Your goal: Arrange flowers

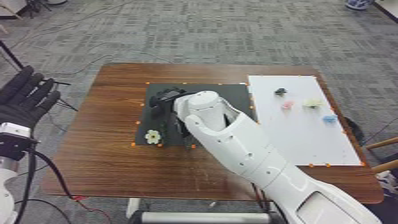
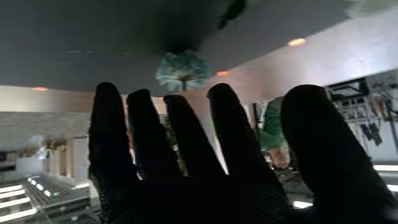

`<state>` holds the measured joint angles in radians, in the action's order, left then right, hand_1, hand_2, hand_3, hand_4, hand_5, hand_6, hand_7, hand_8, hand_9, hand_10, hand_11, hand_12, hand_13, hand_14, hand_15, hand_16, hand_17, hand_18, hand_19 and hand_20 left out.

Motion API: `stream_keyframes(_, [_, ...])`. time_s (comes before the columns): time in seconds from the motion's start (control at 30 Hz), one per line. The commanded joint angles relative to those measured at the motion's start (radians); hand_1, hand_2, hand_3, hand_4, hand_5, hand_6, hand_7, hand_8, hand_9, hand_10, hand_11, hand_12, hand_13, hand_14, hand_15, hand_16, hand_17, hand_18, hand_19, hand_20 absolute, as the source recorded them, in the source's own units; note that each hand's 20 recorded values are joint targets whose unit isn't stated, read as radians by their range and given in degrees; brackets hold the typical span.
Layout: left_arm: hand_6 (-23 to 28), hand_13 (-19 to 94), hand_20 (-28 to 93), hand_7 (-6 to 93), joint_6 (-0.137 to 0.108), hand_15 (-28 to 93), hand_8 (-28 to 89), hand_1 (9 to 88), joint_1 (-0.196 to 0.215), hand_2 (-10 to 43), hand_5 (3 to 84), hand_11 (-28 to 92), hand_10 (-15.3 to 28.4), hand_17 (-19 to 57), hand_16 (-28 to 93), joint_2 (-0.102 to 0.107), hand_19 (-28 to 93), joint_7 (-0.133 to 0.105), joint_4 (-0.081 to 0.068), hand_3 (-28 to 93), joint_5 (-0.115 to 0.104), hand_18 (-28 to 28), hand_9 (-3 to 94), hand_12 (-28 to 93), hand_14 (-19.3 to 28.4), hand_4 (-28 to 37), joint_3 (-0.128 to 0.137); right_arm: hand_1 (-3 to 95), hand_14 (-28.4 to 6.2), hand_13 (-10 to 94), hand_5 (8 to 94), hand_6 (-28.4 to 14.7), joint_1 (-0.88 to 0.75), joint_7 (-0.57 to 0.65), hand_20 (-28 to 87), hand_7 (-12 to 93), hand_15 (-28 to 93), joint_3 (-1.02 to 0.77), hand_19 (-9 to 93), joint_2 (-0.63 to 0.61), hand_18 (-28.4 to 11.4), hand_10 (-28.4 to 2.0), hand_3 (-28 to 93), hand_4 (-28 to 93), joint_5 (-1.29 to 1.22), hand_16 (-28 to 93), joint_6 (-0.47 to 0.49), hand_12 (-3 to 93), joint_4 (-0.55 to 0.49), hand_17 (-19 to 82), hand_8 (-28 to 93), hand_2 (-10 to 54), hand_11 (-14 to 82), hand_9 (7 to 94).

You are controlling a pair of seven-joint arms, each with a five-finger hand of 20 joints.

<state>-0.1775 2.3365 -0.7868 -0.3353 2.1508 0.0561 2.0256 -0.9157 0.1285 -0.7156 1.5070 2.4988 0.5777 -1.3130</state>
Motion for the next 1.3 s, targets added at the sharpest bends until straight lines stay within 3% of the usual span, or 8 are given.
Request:
stream_keyframes(0.03, [8.7, 26, 11, 7.9, 0.003, 24, -6, 22.8, -0.003, 20.2, 38.2, 12, 12.8, -3.4, -3, 0.003, 24, 0.004, -0.001, 61, 0.000, 12.9, 33.4, 13, 13.1, -28.3, -0.003, 17.3, -19.6, 14, 37.5, -8.2, 0.016, 0.022, 23, 9, 42, 0.009, 58, -0.006, -21.1, -16.8, 80, -23, -0.046, 5, -0.040, 10.7, 0.005, 6, -10, 23.4, 9.6, 31.6])
stream_keyframes(0.37, [8.5, 26, 11, 7.9, 0.001, 23, -6, 22.6, 0.011, 19.5, 38.1, 12, 12.4, -3.4, -3, -0.004, 24, 0.017, 0.000, 63, 0.002, 12.9, 33.4, 12, 12.7, -28.3, 0.006, 19.4, -18.3, 20, 46.6, -9.1, -0.010, 0.020, 22, 11, 44, 0.002, 59, -0.015, -21.2, -16.1, 82, -23, -0.055, 4, -0.038, 10.8, -0.008, 8, -11, 22.1, 13.6, 41.2])
stream_keyframes(0.6, [8.6, 26, 11, 7.8, 0.003, 23, -6, 22.7, 0.020, 19.3, 38.1, 12, 12.4, -3.4, -3, -0.006, 24, 0.022, 0.000, 63, 0.002, 12.9, 33.4, 13, 12.7, -28.3, 0.015, 21.2, -17.2, 30, 58.8, -7.2, -0.011, 0.030, 21, 12, 45, 0.003, 60, -0.024, -21.4, -16.5, 83, -24, -0.070, 4, -0.022, 12.2, -0.026, 10, -12, 19.7, 15.1, 54.0])
stream_keyframes(0.77, [8.4, 26, 10, 7.8, 0.004, 23, -6, 22.9, 0.025, 19.1, 37.9, 12, 12.4, -3.4, -3, -0.009, 24, 0.022, 0.003, 63, 0.003, 12.9, 33.4, 13, 12.6, -28.3, 0.025, 21.9, -17.5, 32, 61.1, -6.9, -0.001, 0.052, 21, 13, 45, 0.010, 60, -0.035, -21.7, -16.8, 83, -24, -0.073, 5, -0.024, 12.7, -0.050, 11, -11, 19.2, 15.8, 56.4])
stream_keyframes(1.0, [8.4, 26, 11, 7.7, 0.001, 23, -6, 23.0, 0.026, 19.1, 37.9, 12, 12.4, -3.3, -3, -0.011, 24, 0.018, 0.003, 63, -0.001, 12.9, 33.4, 13, 12.7, -28.3, 0.023, 22.2, -18.4, 36, 65.6, -5.5, 0.001, 0.080, 21, 20, 48, 0.011, 61, -0.059, -22.1, -18.1, 84, -23, -0.144, 8, -0.116, 16.3, -0.100, 13, -11, 18.5, 21.8, 61.4])
stream_keyframes(1.3, [8.4, 26, 11, 7.7, 0.003, 23, -6, 23.1, 0.026, 19.0, 37.9, 12, 12.2, -3.2, -3, -0.012, 24, 0.018, 0.003, 63, -0.001, 12.8, 33.4, 13, 12.7, -28.3, 0.026, 22.9, -18.4, 37, 65.6, -5.5, -0.006, 0.066, 20, 21, 48, 0.004, 61, -0.051, -22.4, -18.6, 85, -23, -0.111, 9, -0.033, 16.7, -0.113, 13, -11, 17.3, 21.6, 60.8])
